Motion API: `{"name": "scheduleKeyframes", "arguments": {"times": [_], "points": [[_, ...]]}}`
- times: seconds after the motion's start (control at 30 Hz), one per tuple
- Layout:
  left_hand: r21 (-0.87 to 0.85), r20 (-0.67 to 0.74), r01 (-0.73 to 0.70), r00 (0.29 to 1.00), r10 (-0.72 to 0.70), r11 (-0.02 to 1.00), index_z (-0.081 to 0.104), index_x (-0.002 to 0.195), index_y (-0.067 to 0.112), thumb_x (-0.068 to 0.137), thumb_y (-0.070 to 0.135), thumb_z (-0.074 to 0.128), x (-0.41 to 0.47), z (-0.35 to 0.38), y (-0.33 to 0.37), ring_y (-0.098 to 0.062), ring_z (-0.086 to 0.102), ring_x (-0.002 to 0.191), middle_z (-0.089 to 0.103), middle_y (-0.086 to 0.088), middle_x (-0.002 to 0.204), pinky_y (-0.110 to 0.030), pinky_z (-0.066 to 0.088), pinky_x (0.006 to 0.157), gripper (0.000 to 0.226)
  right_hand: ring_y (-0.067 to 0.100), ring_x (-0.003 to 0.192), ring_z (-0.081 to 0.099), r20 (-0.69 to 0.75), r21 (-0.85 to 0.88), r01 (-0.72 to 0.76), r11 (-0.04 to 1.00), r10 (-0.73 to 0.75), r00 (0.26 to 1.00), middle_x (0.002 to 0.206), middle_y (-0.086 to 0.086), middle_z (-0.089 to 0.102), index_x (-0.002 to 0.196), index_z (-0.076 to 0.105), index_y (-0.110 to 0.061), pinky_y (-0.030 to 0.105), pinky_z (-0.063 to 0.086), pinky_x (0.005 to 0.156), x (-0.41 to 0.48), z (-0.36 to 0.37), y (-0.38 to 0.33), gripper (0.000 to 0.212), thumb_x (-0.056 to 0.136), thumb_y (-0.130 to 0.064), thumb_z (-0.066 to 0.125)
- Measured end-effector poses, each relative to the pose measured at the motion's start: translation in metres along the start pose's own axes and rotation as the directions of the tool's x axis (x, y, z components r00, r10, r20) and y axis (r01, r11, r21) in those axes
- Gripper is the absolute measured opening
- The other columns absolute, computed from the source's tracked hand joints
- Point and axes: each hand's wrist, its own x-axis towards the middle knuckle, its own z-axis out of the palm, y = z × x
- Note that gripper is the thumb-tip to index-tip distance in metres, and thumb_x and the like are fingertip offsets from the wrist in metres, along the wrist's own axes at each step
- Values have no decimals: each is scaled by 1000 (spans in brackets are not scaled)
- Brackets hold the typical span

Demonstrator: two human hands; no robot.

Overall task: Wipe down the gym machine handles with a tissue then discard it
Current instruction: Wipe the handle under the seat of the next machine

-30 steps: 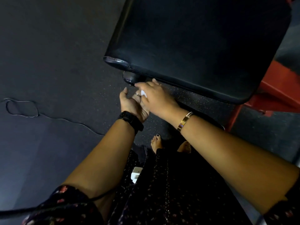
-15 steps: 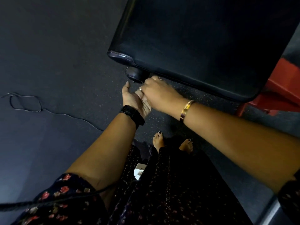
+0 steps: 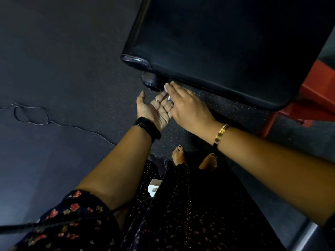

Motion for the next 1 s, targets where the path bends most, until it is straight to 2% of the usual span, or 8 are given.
{"name": "scheduleKeyframes", "arguments": {"times": [0.17, 0.33, 0.4, 0.5, 0.6, 0.7, 0.8, 1.0], "points": [[-2, -50, -28, 998, 28, 1000, 64, 106, 7, 94, 58, 34, -5, 5, 2, -20, 68, 92, 68, -11, 109, -27, 52, 91, 60, 30, 139, 34, -85, -321, 294, 900, -336, 938, 150, 15, 37, 142, 40, -1, 41, 38, 108, -14, 12, 11, 55, 88, 4, 32], [526, 63, -242, 967, 246, 816, 57, 127, 13, 88, 26, 40, -16, 15, 3, -10, 65, 83, 65, -6, 117, -26, 50, 79, 45, 25, 142, 28, -13, -477, 424, 770, -488, 873, 153, 11, 32, 145, 35, -1, 41, 31, 114, -54, 10, 55, 46, 100, -1, 24], [792, 304, -436, 889, 343, 428, 46, 140, 18, 77, 17, 44, -17, 3, 5, -12, 55, 120, 52, -1, 138, -26, 40, 103, 63, 27, 141, 31, -78, -460, 371, 807, -453, 888, 152, 15, 33, 145, 35, -1, 42, 30, 115, -62, 10, 63, 49, 96, -1, 37], [688, 667, -497, 719, 192, -529, 13, 153, 12, 73, 15, 49, -10, -17, 13, -19, 4, 147, 16, -3, 159, -35, 7, 118, 88, 32, 142, 28, -120, -399, 264, 878, -336, 934, 152, 20, 29, 146, 28, 2, 43, 24, 116, -57, 12, 60, 61, 87, -9, 41], [390, 769, -291, 625, 135, -873, 6, 153, 6, 73, 27, 49, -5, -16, 20, -28, 4, 148, 13, -14, 160, -47, 4, 118, 93, 30, 143, 24, -84, -422, 328, 845, -396, 914, 154, 18, 26, 148, 25, 1, 43, 24, 117, -48, 13, 59, 59, 90, -6, 37], [164, 828, -214, 561, 16, -963, 6, 152, 9, 76, 34, 45, -1, -14, 28, -28, 8, 145, 18, -17, 159, -48, 5, 117, 90, 24, 144, 21, -51, -457, 416, 786, -490, 870, 157, 11, 24, 149, 23, -4, 40, 18, 117, -44, 5, 70, 68, 86, 5, 46], [-9, 835, -150, 544, -90, -989, 0, 154, 11, 80, 40, 46, -1, -12, 26, -27, 6, 147, 13, -13, 160, -48, 4, 118, 92, 21, 144, 22, -5, -463, 511, 724, -578, 816, 156, 8, 26, 149, 27, -6, 39, 17, 117, -52, -2, 82, 57, 92, 6, 28], [13, 818, -82, 575, -37, -997, -1, 153, 9, 76, 39, 65, -6, -9, 15, -27, 2, 146, 12, -13, 161, -48, 2, 118, 106, 23, 144, 25, 141, -645, 518, 562, -578, 804, 157, 6, 23, 148, 22, -4, 37, 19, 117, -60, 5, 92, 50, 101, -5, 5]]}}
